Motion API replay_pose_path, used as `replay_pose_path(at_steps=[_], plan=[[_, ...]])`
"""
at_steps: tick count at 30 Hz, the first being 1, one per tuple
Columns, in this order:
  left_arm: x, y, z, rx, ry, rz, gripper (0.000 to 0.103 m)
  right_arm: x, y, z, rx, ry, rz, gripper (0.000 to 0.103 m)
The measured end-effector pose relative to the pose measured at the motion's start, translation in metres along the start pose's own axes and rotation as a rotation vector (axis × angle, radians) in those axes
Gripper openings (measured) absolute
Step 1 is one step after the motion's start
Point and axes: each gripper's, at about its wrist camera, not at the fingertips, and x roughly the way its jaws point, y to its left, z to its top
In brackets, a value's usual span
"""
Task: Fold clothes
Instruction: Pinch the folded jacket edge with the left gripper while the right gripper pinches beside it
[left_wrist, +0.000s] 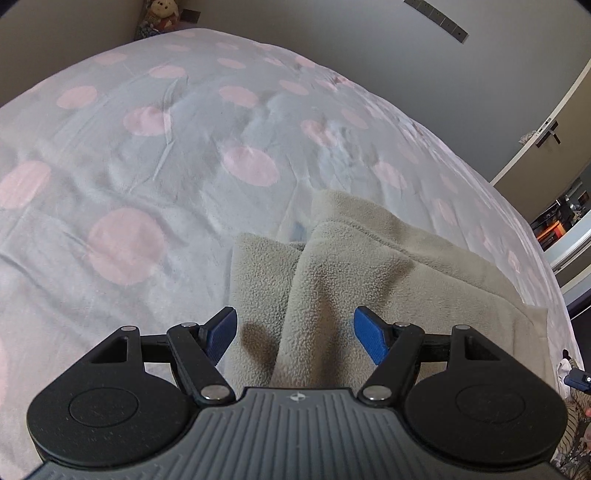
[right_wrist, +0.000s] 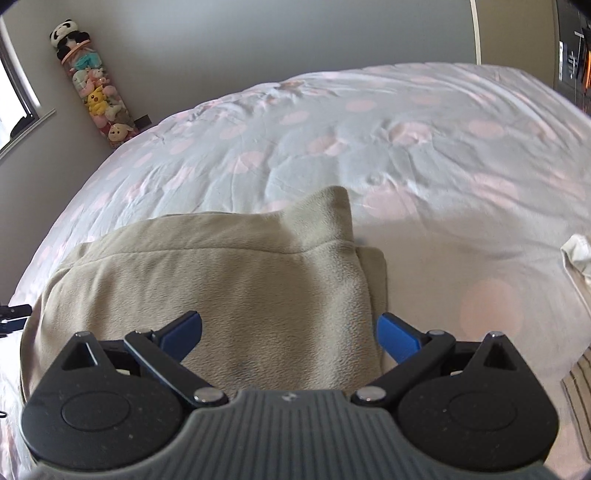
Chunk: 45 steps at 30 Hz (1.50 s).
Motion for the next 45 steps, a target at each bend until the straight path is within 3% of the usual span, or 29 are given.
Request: replay_pose_path(at_steps=[2,6,9,11,16,21,24,29,33,36,40,45], plan=[[0.015,0.008,-0.002,-0.049,0.026,0.007,0.076,0.006,-0.009,0.003,0.020,0.013,0.007,0.102],[0.035,0.025,-0.009,-0.158,0.080,-0.020,0.079,0.020,-0.026,0.011,0.063,0.052,0.025,0.102],[0.035,0.018,-0.007,-0.108,0.092,0.011,0.076,0.032,-0.041,0.018,0.110,0.087,0.059,0.102],[0.033,0.014,-0.008,-0.091,0.091,0.013,0.068,0.040,-0.050,0.022,0.146,0.112,0.089,0.101],[0.032,0.009,-0.012,-0.080,0.091,0.045,0.067,0.052,-0.082,0.033,0.263,0.113,0.161,0.100],[0.032,0.001,-0.014,-0.055,0.091,0.091,0.067,0.070,-0.104,0.031,0.286,0.159,0.225,0.099],[0.033,-0.001,-0.013,-0.065,0.097,0.102,0.066,0.087,-0.107,0.019,0.303,0.194,0.277,0.083],[0.034,-0.004,-0.016,-0.063,0.084,0.127,0.066,0.099,-0.107,0.013,0.304,0.172,0.312,0.081],[0.036,-0.007,-0.014,-0.056,0.084,0.138,0.064,0.106,-0.102,0.013,0.304,0.188,0.317,0.058],[0.037,-0.010,-0.014,-0.050,0.070,0.125,0.058,0.106,-0.091,0.012,0.294,0.185,0.288,0.050],[0.036,-0.015,-0.016,-0.031,0.043,0.109,0.039,0.096,-0.078,0.012,0.277,0.158,0.246,0.031],[0.025,-0.020,-0.019,-0.003,-0.013,0.100,0.027,0.067,-0.062,0.017,0.240,0.083,0.200,0.025]])
